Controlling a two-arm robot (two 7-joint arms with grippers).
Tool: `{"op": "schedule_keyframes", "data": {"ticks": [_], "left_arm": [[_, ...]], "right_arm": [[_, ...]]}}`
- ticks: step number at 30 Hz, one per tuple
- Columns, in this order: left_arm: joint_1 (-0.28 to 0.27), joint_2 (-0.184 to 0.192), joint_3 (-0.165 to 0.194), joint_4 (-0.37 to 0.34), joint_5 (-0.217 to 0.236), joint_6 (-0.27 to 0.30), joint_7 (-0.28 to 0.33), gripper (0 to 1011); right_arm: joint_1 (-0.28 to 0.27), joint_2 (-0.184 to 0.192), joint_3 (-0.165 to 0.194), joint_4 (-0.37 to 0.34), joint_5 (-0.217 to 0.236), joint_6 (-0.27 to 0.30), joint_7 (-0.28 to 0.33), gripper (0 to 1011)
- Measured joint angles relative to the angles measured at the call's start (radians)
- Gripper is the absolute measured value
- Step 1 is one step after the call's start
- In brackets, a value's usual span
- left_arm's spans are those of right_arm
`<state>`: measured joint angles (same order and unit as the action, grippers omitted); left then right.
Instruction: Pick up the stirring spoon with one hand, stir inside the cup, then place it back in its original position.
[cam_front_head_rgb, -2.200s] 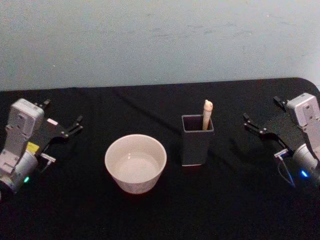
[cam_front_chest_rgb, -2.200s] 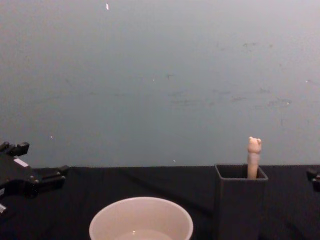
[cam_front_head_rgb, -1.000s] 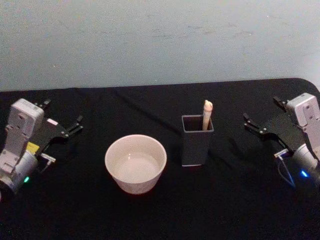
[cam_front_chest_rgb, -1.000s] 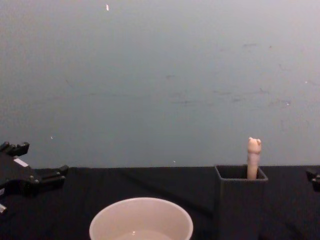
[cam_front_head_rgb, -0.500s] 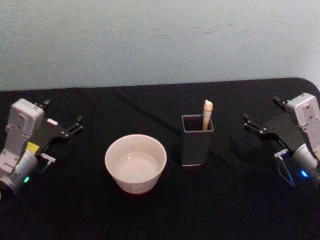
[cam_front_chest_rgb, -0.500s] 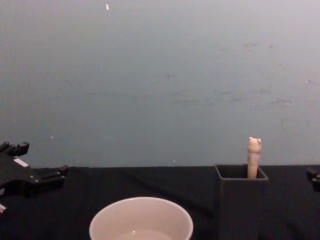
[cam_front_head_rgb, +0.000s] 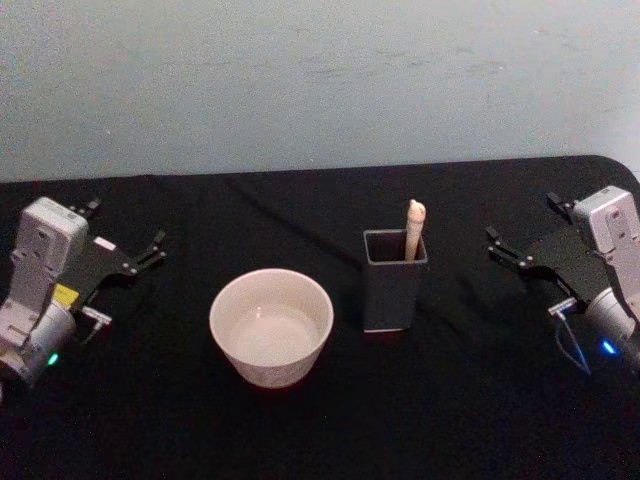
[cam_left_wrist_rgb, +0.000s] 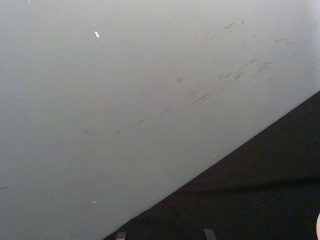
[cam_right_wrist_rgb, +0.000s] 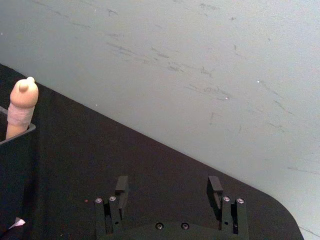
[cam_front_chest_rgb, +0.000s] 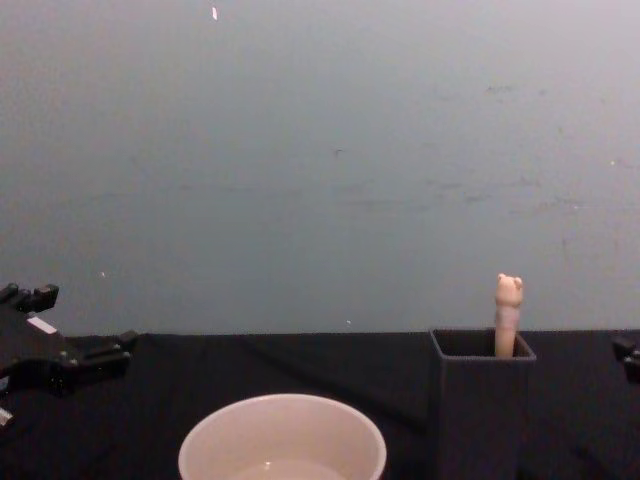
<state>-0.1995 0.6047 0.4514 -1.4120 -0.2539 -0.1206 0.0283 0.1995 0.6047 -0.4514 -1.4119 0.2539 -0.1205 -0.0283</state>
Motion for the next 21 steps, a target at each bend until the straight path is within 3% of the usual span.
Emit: {"op": "schedule_keyframes", "data": {"ticks": [16, 21], "left_arm": [[0.0, 0.0, 0.0, 0.0, 0.0, 0.0, 0.0, 1001], [0.0, 0.0, 0.0, 0.0, 0.0, 0.0, 0.0, 1001]], "right_arm": [[-0.002, -0.001, 0.003, -0.001, 0.001, 0.0, 0.003, 1003], [-0.024, -0.001, 0.026, -0.04, 0.037, 0.008, 0.049, 1002]]}}
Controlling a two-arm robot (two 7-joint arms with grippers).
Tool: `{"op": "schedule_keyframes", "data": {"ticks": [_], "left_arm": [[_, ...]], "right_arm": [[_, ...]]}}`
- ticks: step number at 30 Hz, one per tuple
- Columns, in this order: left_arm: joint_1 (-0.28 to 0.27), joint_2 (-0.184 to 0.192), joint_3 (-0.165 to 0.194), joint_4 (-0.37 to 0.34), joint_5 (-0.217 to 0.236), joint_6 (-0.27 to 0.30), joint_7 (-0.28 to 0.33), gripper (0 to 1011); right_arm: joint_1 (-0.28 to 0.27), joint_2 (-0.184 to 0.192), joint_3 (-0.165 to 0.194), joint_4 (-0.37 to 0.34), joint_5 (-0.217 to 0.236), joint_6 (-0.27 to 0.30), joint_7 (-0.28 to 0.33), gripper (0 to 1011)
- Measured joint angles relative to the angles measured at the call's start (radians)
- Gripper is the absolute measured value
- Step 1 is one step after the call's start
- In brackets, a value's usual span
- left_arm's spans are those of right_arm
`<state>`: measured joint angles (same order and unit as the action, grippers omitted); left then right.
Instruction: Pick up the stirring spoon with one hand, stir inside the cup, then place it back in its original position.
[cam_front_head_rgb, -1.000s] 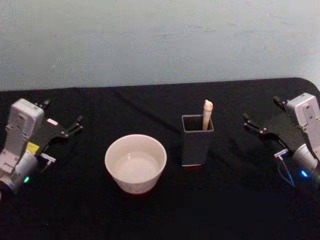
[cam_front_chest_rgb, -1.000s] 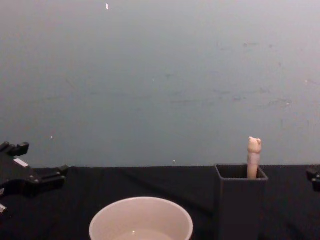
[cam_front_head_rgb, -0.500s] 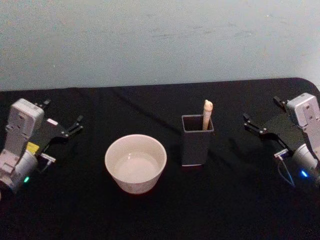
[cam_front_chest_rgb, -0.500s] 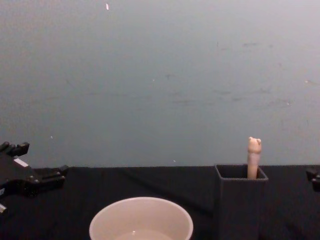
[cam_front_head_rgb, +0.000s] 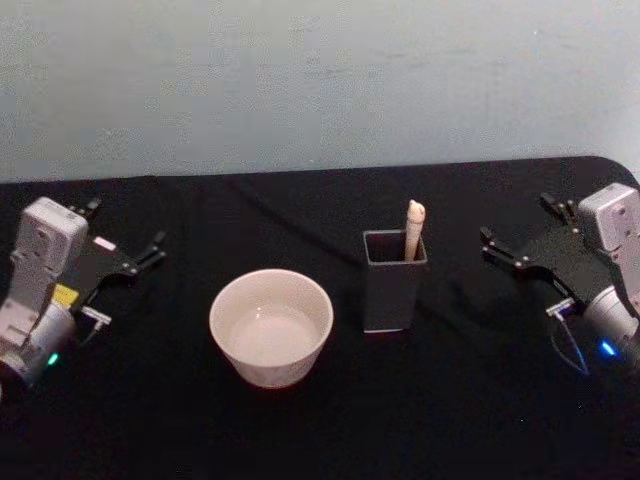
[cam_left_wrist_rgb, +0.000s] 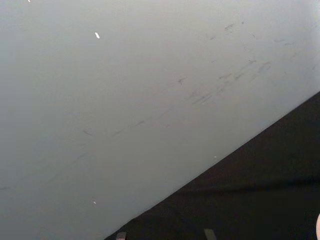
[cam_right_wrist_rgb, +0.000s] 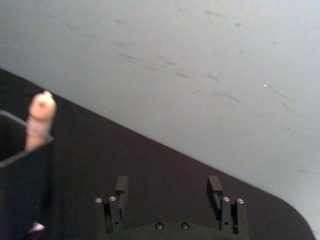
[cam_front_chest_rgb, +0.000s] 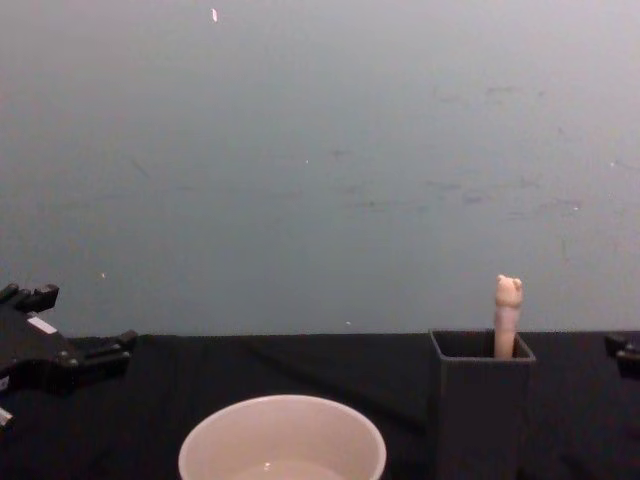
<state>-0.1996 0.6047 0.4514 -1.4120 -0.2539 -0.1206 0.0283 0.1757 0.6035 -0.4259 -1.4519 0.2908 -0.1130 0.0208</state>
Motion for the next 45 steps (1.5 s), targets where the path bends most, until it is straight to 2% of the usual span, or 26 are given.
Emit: {"op": "schedule_keyframes", "data": {"ticks": [3, 7, 10, 11, 12, 13, 14, 20, 34, 42, 45], "left_arm": [[0.0, 0.0, 0.0, 0.0, 0.0, 0.0, 0.0, 1001], [0.0, 0.0, 0.0, 0.0, 0.0, 0.0, 0.0, 1001], [0.0, 0.0, 0.0, 0.0, 0.0, 0.0, 0.0, 1001], [0.0, 0.0, 0.0, 0.0, 0.0, 0.0, 0.0, 1001], [0.0, 0.0, 0.0, 0.0, 0.0, 0.0, 0.0, 1001], [0.0, 0.0, 0.0, 0.0, 0.0, 0.0, 0.0, 1001], [0.0, 0.0, 0.0, 0.0, 0.0, 0.0, 0.0, 1001], [0.0, 0.0, 0.0, 0.0, 0.0, 0.0, 0.0, 1001], [0.0, 0.0, 0.0, 0.0, 0.0, 0.0, 0.0, 1002], [0.0, 0.0, 0.0, 0.0, 0.0, 0.0, 0.0, 1001], [0.0, 0.0, 0.0, 0.0, 0.0, 0.0, 0.0, 1001]], "right_arm": [[-0.012, 0.002, 0.01, -0.025, 0.021, 0.011, 0.02, 1003], [-0.038, 0.006, 0.032, -0.079, 0.073, 0.04, 0.064, 1003], [-0.067, 0.015, 0.051, -0.135, 0.129, 0.073, 0.112, 1003], [-0.067, 0.015, 0.051, -0.135, 0.129, 0.073, 0.112, 1002], [-0.078, 0.018, 0.058, -0.155, 0.15, 0.086, 0.133, 1003], [-0.104, 0.018, 0.08, -0.213, 0.224, 0.139, 0.213, 1003], [-0.101, 0.01, 0.08, -0.213, 0.23, 0.148, 0.222, 1003], [-0.066, -0.029, 0.067, -0.185, 0.231, 0.175, 0.244, 1003], [0.048, -0.143, 0.038, -0.055, 0.183, 0.19, 0.274, 1003], [0.07, -0.172, 0.036, -0.022, 0.157, 0.192, 0.284, 1003], [0.07, -0.172, 0.037, -0.022, 0.157, 0.192, 0.284, 1003]]}}
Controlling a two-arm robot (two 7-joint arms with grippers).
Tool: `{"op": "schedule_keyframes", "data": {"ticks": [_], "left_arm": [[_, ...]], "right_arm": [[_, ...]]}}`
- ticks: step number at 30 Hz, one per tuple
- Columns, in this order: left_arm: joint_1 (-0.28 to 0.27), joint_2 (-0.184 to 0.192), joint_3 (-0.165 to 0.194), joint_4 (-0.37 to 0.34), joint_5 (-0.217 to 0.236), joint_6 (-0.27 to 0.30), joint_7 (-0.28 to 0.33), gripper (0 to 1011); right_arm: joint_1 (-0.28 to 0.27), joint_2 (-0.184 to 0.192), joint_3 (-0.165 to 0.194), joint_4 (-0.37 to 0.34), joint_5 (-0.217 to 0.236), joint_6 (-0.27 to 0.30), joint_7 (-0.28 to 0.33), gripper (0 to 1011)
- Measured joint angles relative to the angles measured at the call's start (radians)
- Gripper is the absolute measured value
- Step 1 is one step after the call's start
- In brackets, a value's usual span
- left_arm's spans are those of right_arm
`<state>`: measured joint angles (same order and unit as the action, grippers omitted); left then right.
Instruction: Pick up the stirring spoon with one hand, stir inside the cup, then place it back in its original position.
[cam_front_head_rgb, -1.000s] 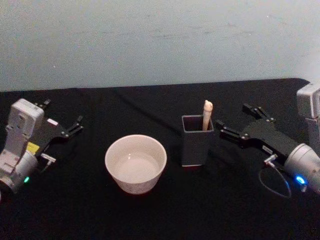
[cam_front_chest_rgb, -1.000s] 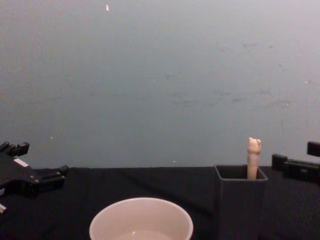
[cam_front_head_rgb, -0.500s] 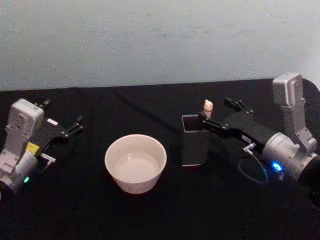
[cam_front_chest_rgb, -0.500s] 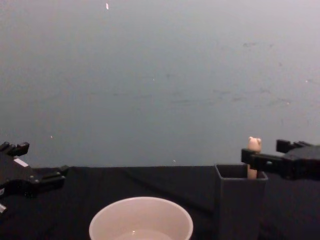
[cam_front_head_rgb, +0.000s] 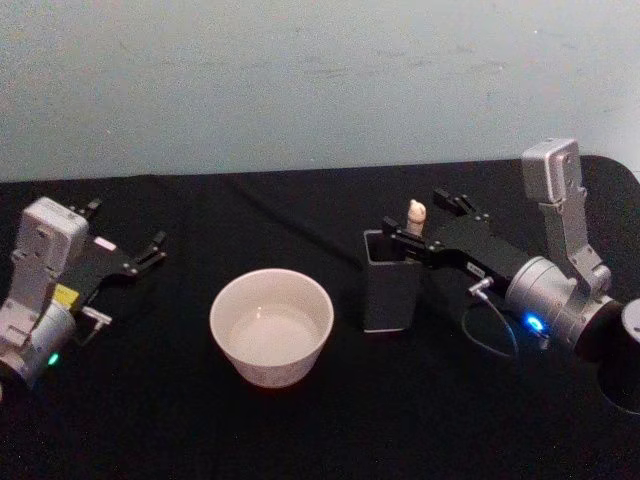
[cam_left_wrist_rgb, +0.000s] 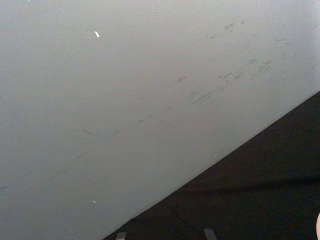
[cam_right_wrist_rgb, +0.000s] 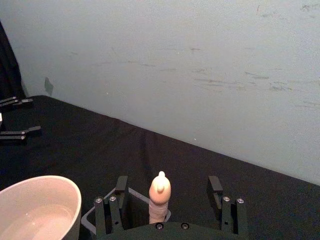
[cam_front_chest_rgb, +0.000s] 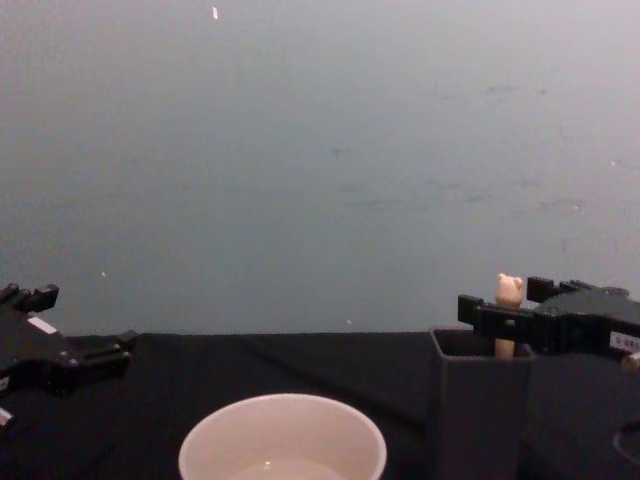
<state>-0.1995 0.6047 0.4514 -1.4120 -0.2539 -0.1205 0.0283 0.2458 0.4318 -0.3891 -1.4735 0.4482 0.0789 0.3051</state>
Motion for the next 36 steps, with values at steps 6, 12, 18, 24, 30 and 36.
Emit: {"op": "schedule_keyframes", "data": {"ticks": [6, 12, 18, 24, 30, 36], "left_arm": [[0.0, 0.0, 0.0, 0.0, 0.0, 0.0, 0.0, 1001], [0.0, 0.0, 0.0, 0.0, 0.0, 0.0, 0.0, 1001], [0.0, 0.0, 0.0, 0.0, 0.0, 0.0, 0.0, 1001], [0.0, 0.0, 0.0, 0.0, 0.0, 0.0, 0.0, 1001], [0.0, 0.0, 0.0, 0.0, 0.0, 0.0, 0.0, 1001], [0.0, 0.0, 0.0, 0.0, 0.0, 0.0, 0.0, 1001]], "right_arm": [[-0.001, 0.001, 0.0, -0.001, 0.0, 0.0, 0.0, 1003], [-0.002, 0.002, 0.001, -0.003, 0.002, 0.0, -0.001, 908], [-0.002, 0.003, 0.001, -0.004, 0.003, 0.0, -0.002, 758], [-0.003, 0.003, 0.001, -0.004, 0.004, -0.001, -0.002, 575], [-0.003, 0.004, 0.001, -0.005, 0.004, -0.001, -0.002, 370], [-0.003, 0.004, 0.001, -0.005, 0.005, -0.002, -0.002, 225]]}}
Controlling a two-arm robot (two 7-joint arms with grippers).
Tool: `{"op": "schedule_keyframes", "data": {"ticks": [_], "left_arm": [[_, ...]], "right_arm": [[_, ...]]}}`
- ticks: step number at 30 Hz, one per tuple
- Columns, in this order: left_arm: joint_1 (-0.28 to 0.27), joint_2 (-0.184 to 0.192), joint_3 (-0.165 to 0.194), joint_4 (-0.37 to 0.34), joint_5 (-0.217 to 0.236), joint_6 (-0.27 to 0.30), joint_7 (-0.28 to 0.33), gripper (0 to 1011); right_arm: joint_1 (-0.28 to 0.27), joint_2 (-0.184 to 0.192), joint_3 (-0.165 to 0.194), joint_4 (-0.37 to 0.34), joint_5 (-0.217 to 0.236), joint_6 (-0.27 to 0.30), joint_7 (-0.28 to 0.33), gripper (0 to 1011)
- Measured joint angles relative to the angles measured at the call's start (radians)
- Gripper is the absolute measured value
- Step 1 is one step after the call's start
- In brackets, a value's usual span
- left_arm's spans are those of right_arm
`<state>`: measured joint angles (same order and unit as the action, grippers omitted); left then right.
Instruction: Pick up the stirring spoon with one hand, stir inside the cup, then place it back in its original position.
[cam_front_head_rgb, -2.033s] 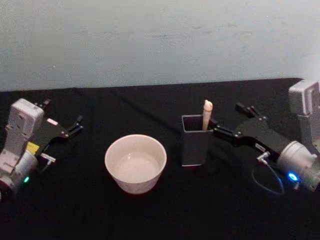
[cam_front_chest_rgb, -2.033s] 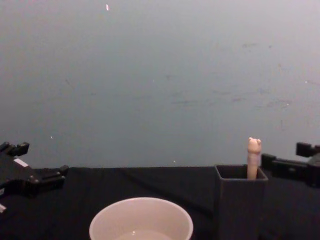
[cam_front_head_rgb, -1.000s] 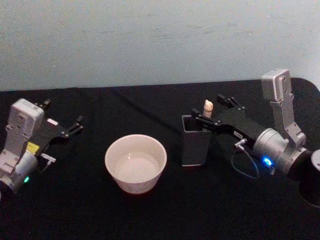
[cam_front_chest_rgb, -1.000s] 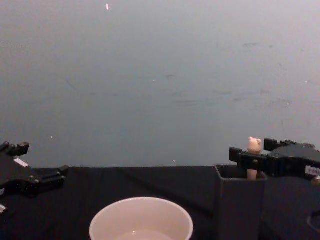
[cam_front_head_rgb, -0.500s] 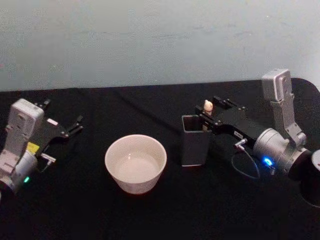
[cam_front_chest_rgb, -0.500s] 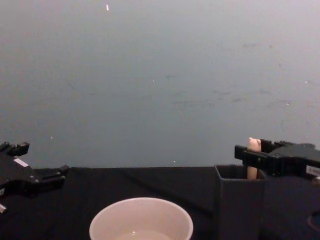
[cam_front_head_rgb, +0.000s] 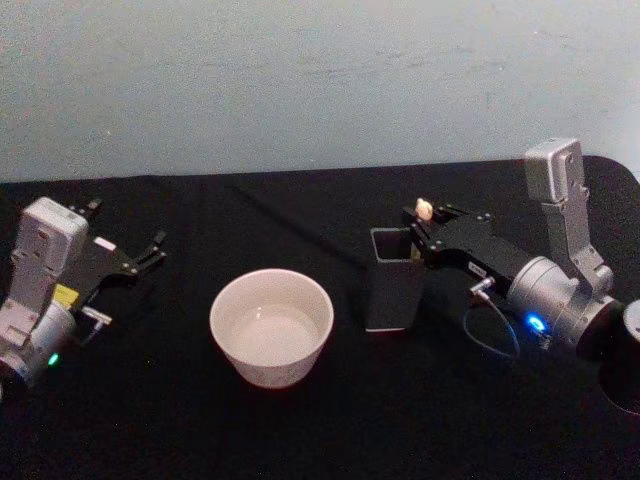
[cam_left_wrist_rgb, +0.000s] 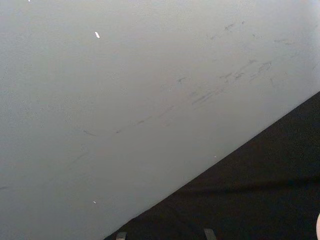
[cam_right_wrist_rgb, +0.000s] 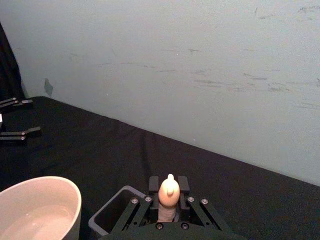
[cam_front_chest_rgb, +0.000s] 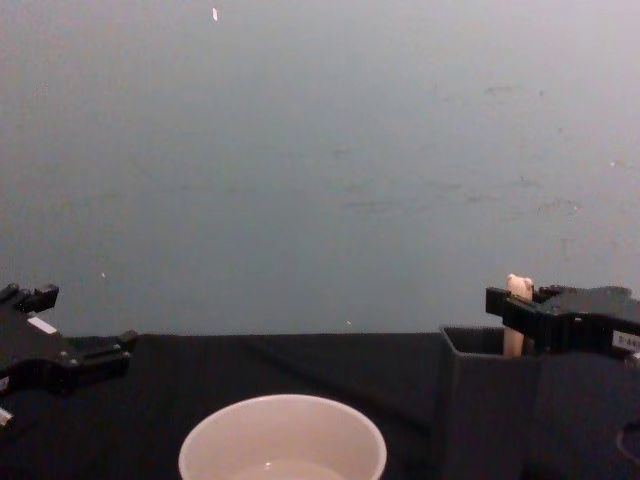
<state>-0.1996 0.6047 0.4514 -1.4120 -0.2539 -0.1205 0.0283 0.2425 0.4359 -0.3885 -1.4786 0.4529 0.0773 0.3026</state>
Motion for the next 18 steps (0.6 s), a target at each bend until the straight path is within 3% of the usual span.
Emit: {"op": "schedule_keyframes", "data": {"ticks": [10, 18], "left_arm": [[0.0, 0.0, 0.0, 0.0, 0.0, 0.0, 0.0, 1001], [0.0, 0.0, 0.0, 0.0, 0.0, 0.0, 0.0, 1001]], "right_arm": [[-0.011, -0.005, 0.011, -0.015, -0.001, 0.0, 0.02, 214], [-0.026, -0.014, 0.04, -0.056, 0.0, -0.012, 0.06, 213]]}}
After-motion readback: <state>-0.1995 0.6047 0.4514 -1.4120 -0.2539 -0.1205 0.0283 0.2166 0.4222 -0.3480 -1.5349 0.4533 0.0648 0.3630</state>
